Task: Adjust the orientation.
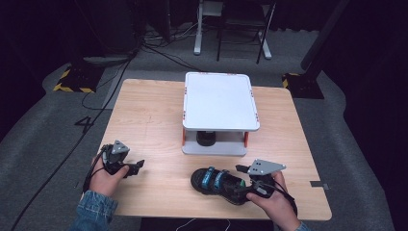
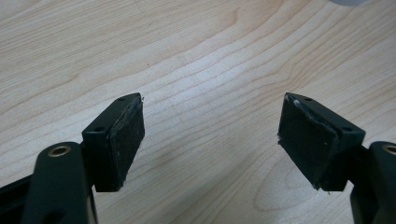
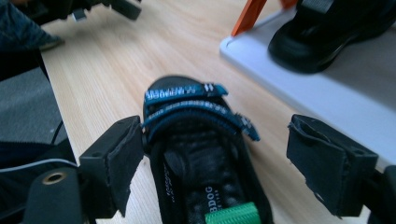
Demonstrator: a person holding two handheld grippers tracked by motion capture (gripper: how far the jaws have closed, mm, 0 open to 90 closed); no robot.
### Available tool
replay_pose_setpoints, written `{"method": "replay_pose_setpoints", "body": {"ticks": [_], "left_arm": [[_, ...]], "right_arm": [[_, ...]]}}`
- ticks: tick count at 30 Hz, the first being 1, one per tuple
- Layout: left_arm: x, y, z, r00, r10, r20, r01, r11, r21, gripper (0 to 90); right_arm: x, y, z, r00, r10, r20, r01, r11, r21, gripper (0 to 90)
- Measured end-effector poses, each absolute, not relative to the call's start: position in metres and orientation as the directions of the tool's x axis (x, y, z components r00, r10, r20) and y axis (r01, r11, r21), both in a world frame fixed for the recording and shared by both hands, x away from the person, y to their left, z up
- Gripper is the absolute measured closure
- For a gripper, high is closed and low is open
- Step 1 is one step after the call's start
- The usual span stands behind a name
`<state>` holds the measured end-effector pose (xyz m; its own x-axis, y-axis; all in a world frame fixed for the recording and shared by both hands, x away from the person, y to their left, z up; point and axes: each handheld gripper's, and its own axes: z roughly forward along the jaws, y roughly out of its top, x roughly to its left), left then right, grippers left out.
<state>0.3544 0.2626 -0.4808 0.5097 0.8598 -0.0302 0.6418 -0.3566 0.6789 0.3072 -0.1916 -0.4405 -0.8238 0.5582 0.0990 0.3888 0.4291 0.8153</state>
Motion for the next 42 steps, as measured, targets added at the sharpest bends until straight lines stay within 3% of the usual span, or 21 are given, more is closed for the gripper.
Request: {"method": "replay_pose_setpoints", "body": {"ticks": [9,12,15,18,23,42], "left_arm": [[0.355,0.261,-0.482,0.521,0.853,-0.027,0.641,-0.371,0.672,23.2],[0.355,0.26,-0.483,0.523,0.852,-0.027,0.638,-0.37,0.676,23.2],[0.354,0.259,-0.483,0.519,0.854,-0.023,0.64,-0.37,0.673,23.3],[0.355,0.258,-0.484,0.525,0.85,-0.025,0.638,-0.375,0.673,23.3],[0.355,0.257,-0.484,0.527,0.85,-0.021,0.637,-0.379,0.671,23.4],[0.351,0.261,-0.484,0.518,0.855,-0.019,0.641,-0.373,0.671,23.5]], "right_arm": [[0.311,-0.185,-0.462,-0.858,0.5,0.12,0.409,0.521,0.749,17.0],[0.31,-0.183,-0.469,-0.865,0.495,0.079,0.389,0.564,0.729,26.3],[0.312,-0.186,-0.469,-0.862,0.499,0.092,0.398,0.553,0.732,30.0],[0.314,-0.189,-0.467,-0.855,0.51,0.094,0.407,0.546,0.732,41.9],[0.312,-0.185,-0.464,-0.853,0.519,0.061,0.397,0.568,0.721,48.5],[0.317,-0.182,-0.452,-0.848,0.526,0.072,0.379,0.505,0.776,52.5]]}}
